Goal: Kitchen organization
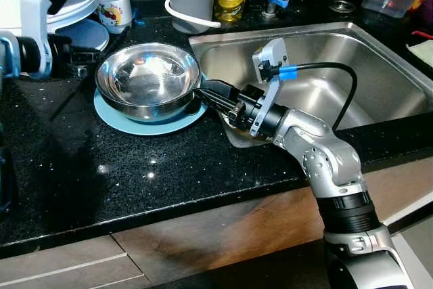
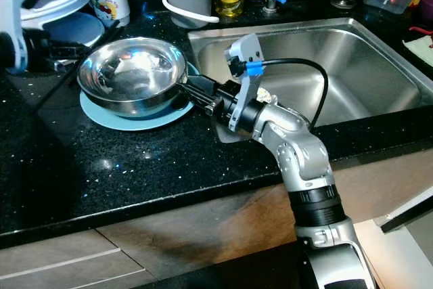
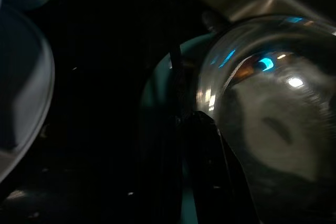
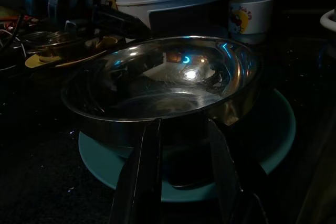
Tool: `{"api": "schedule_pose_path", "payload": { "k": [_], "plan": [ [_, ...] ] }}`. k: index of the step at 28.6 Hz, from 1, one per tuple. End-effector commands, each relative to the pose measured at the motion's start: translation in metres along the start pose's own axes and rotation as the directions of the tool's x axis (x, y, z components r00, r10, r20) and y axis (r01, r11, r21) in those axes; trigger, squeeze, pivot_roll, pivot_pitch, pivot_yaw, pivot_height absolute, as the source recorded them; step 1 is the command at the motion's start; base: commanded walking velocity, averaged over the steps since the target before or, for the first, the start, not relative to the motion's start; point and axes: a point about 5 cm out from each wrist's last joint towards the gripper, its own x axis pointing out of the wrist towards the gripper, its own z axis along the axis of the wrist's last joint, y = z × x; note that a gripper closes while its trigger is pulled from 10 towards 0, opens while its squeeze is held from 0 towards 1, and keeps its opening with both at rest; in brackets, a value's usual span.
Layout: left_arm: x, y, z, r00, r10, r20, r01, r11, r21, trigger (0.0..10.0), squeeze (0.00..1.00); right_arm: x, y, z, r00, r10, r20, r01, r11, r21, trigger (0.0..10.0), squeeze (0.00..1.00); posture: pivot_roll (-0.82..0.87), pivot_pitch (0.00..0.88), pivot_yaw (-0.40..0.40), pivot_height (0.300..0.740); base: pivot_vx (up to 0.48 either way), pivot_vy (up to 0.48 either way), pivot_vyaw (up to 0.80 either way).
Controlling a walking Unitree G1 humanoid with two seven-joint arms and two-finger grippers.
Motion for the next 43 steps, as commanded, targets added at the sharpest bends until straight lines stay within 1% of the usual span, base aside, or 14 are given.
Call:
{"api": "schedule_pose_path", "payload": {
  "k": [1,5,9,14,16,22,30,31,32,33,35,38,42,43],
  "plan": [
    [-0.016,-0.003,0.024,0.995,-0.026,0.094,0.029,0.999,-0.029,0.0,0.00,0.001,0.003,0.008,0.999,0.014,0.035,-0.015,1.000,0.005,10.0,0.00,-0.01,0.258,-0.027,0.740,0.000,0.000,0.00],
    [-0.017,-0.020,0.043,0.965,-0.162,0.208,0.187,0.977,-0.103,0.0,0.00,0.001,0.003,0.009,0.999,0.011,0.043,-0.011,1.000,0.013,10.0,0.00,-0.01,0.250,-0.026,0.740,0.000,0.000,0.00],
    [-0.017,-0.024,0.047,0.951,-0.198,0.239,0.227,0.969,-0.102,0.0,0.00,0.002,0.002,0.010,0.999,0.009,0.046,-0.009,1.000,0.013,10.0,0.00,-0.01,0.250,-0.025,0.740,0.000,0.000,0.00],
    [-0.022,-0.037,0.069,0.886,-0.264,0.381,0.328,0.938,-0.112,0.0,0.00,0.000,0.000,0.015,0.997,-0.014,0.073,0.013,1.000,0.020,10.0,0.00,-0.02,0.250,-0.023,0.740,0.000,0.000,0.00],
    [-0.015,-0.052,0.079,0.813,-0.330,0.480,0.448,0.880,-0.154,0.0,0.00,0.001,-0.002,0.017,0.994,-0.044,0.104,0.041,0.999,0.031,10.0,0.00,-0.01,0.244,-0.018,0.740,0.000,0.000,0.00],
    [0.019,-0.069,0.066,0.775,-0.328,0.541,0.525,0.811,-0.260,0.0,0.00,0.000,-0.009,0.024,0.974,-0.136,0.182,0.126,0.990,0.063,10.0,0.00,0.00,0.239,-0.008,0.740,0.000,0.000,0.00],
    [0.053,-0.079,0.060,0.762,-0.144,0.631,0.454,0.814,-0.363,0.0,0.00,-0.011,-0.019,0.038,0.923,-0.253,0.290,0.212,0.963,0.165,10.0,0.00,0.00,0.238,0.005,0.740,0.000,0.000,0.00],
    [0.053,-0.081,0.059,0.762,-0.143,0.632,0.453,0.815,-0.362,0.0,0.00,-0.011,-0.019,0.039,0.920,-0.256,0.298,0.211,0.962,0.175,10.0,0.27,-0.01,0.236,0.009,0.740,0.000,0.000,0.00],
    [0.055,-0.085,0.059,0.755,-0.158,0.636,0.459,0.821,-0.341,0.0,0.00,-0.012,-0.019,0.041,0.916,-0.258,0.307,0.208,0.960,0.186,10.0,0.85,-0.01,0.236,0.009,0.740,0.000,0.000,0.00],
    [0.057,-0.095,0.058,0.743,-0.194,0.641,0.488,0.812,-0.319,0.0,0.00,-0.012,-0.015,0.043,0.919,-0.231,0.319,0.169,0.963,0.211,10.0,1.00,-0.01,0.236,0.012,0.740,0.000,0.000,0.00],
    [0.058,-0.099,0.057,0.739,-0.217,0.638,0.498,0.813,-0.300,0.0,0.00,-0.012,-0.013,0.045,0.919,-0.220,0.326,0.151,0.963,0.223,10.0,1.00,-0.01,0.236,0.012,0.740,0.000,0.000,0.00],
    [0.064,-0.115,0.052,0.744,-0.268,0.611,0.510,0.820,-0.261,0.0,0.00,-0.007,0.002,0.055,0.924,-0.108,0.366,0.004,0.962,0.275,10.0,1.00,-0.01,0.233,0.011,0.740,0.000,0.000,0.00],
    [0.067,-0.129,0.049,0.740,-0.297,0.603,0.527,0.814,-0.246,0.0,0.00,-0.001,0.017,0.061,0.936,-0.006,0.353,-0.088,0.964,0.251,10.0,1.00,0.00,0.221,0.013,0.740,0.000,0.000,0.00],
    [0.068,-0.132,0.048,0.739,-0.311,0.598,0.533,0.812,-0.237,0.0,0.00,0.001,0.019,0.062,0.933,0.003,0.359,-0.100,0.962,0.253,10.0,0.00,0.00,0.221,0.013,0.740,0.000,0.000,0.00]
  ]
}}
